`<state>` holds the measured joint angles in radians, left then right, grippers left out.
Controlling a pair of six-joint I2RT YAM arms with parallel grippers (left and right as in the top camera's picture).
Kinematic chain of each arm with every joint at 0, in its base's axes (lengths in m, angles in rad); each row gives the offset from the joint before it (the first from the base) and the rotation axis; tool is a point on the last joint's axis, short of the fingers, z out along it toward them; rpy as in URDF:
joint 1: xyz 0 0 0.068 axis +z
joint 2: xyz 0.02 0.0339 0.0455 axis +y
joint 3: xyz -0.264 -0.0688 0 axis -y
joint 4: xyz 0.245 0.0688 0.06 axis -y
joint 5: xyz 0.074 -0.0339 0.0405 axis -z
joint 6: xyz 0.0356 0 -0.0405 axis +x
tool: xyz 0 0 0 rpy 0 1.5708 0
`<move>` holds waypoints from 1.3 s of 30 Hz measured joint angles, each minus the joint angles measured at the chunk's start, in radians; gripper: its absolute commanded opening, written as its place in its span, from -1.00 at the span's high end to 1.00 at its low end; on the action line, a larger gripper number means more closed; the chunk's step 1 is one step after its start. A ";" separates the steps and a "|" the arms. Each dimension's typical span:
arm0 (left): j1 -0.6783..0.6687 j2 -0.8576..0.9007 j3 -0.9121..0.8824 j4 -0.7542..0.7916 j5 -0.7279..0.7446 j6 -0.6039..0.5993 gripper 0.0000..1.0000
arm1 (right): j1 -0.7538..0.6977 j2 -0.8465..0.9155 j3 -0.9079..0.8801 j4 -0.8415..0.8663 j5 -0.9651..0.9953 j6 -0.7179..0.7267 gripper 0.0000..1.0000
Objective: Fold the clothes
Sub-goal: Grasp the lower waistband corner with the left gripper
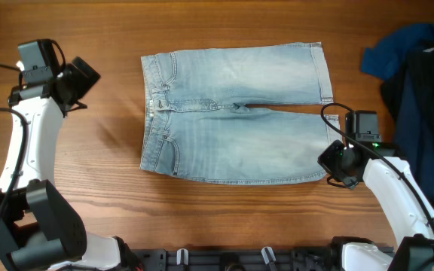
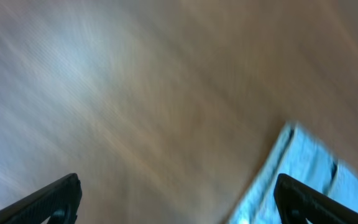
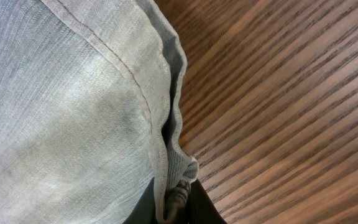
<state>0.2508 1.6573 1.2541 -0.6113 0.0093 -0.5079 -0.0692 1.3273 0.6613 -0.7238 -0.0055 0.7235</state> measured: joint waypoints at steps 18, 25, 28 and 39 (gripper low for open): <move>-0.149 -0.043 -0.166 -0.502 0.212 -0.006 -0.99 | 0.000 0.000 0.000 0.015 0.007 -0.016 0.80; -0.230 -0.381 -0.295 -0.433 0.141 -0.076 -0.98 | 0.000 0.000 0.000 0.016 0.007 -0.022 0.73; -0.283 -0.451 -0.334 -0.388 0.130 -0.131 -0.99 | 0.000 0.000 0.000 0.018 0.007 -0.022 0.71; -0.450 -0.332 -0.461 -0.263 0.092 -0.266 -0.11 | 0.000 0.000 0.000 0.026 0.007 -0.022 0.70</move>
<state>-0.1993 1.3254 0.7933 -0.8745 0.1013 -0.7734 -0.0692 1.3273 0.6613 -0.6979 0.0017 0.7013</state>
